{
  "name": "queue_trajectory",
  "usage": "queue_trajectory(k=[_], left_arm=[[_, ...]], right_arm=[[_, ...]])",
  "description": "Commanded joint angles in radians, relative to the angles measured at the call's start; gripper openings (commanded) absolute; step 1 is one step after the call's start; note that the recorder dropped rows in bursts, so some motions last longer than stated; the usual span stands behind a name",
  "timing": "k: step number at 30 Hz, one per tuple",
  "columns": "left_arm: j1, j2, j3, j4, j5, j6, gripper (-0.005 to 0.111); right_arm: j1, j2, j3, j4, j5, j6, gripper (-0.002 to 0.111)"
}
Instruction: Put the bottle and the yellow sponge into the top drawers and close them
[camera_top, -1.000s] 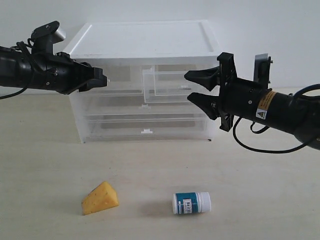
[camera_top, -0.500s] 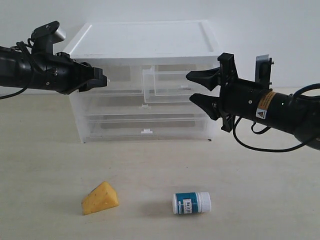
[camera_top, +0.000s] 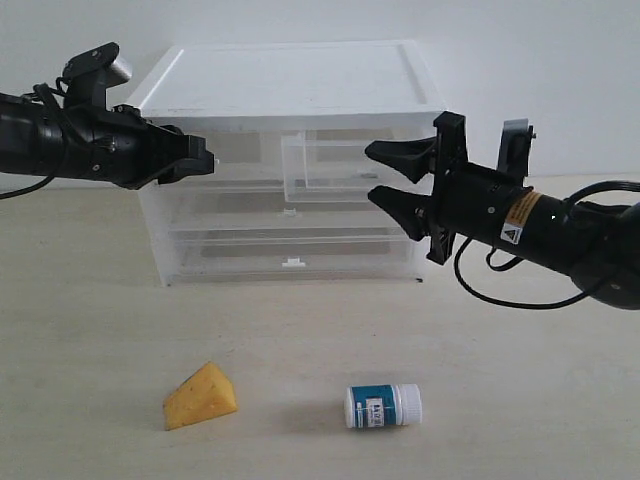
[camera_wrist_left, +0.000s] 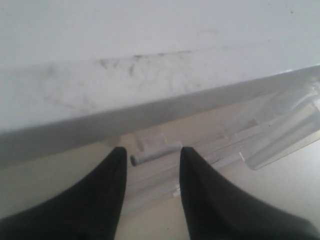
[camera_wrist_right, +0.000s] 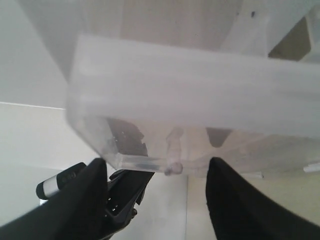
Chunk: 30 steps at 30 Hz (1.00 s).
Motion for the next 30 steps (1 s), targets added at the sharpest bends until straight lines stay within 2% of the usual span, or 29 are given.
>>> queue_trajectory(k=[1, 3, 8, 10, 30], left_arm=[[0.012, 0.007, -0.026, -0.063, -0.131, 0.029, 0.037], [0.012, 0.007, -0.026, -0.063, -0.131, 0.033, 0.037], [0.012, 0.007, -0.026, -0.063, -0.131, 0.033, 0.037], [0.012, 0.007, -0.026, -0.063, -0.131, 0.033, 0.037], [0.012, 0.007, -0.026, -0.063, -0.131, 0.033, 0.037]], right_arm=[[0.011, 0.004, -0.021, -0.017, 0.0, -0.002, 0.051], [0.02, 0.004, -0.021, -0.017, 0.0, 0.003, 0.048], [0.022, 0.004, -0.021, -0.001, 0.004, -0.003, 0.029], [0.022, 0.004, -0.021, 0.017, 0.017, -0.027, 0.025], [0.022, 0.004, -0.021, 0.049, 0.05, -0.043, 0.025]])
